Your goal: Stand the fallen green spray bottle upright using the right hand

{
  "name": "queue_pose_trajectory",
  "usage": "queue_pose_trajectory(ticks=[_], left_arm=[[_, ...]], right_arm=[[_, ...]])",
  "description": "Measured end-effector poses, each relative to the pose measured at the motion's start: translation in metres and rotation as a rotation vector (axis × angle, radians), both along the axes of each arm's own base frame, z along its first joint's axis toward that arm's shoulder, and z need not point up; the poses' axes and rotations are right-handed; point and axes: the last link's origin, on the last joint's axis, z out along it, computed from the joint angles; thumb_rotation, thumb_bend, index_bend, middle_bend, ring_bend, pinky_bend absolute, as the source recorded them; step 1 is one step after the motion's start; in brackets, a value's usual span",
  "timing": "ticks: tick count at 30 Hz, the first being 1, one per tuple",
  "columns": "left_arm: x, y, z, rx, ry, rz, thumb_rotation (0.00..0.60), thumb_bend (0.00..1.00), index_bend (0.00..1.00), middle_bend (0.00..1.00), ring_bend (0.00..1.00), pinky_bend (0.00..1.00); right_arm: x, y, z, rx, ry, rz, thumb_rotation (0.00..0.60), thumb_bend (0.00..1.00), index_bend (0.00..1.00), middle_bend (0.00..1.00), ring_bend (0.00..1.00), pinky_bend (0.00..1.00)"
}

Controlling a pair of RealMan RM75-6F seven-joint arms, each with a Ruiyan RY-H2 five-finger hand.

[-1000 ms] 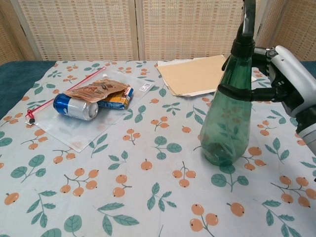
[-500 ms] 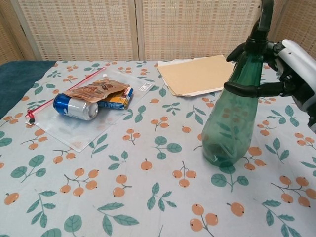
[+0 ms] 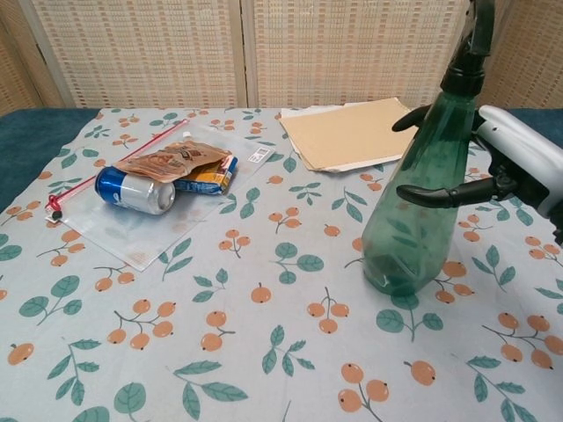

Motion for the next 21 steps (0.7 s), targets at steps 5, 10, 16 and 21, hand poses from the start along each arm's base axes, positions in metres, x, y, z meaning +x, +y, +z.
queue_pose_trajectory(ticks=[5, 10, 16, 21], left_arm=[[0.001, 0.0, 0.0, 0.003, 0.0, -0.002, 0.6, 0.26, 0.0, 0.0, 0.03, 0.16], [0.001, 0.001, 0.0, 0.005, -0.002, -0.006, 0.6, 0.26, 0.0, 0.0, 0.03, 0.16], [0.001, 0.0, 0.0, 0.009, -0.003, -0.011, 0.6, 0.26, 0.0, 0.0, 0.03, 0.16], [0.002, 0.0, 0.0, 0.01, -0.001, -0.014, 0.6, 0.26, 0.0, 0.0, 0.03, 0.16]], right_arm=[[-0.001, 0.001, 0.002, 0.031, 0.066, -0.006, 0.6, 0.0, 0.08, 0.3, 0.01, 0.0], [-0.002, 0.003, 0.007, 0.073, 0.134, -0.024, 0.6, 0.0, 0.0, 0.2, 0.0, 0.0], [0.0, 0.009, 0.017, 0.107, 0.21, -0.043, 0.6, 0.0, 0.0, 0.15, 0.0, 0.0], [-0.001, 0.013, 0.029, 0.132, 0.274, -0.063, 0.6, 0.0, 0.0, 0.1, 0.0, 0.0]])
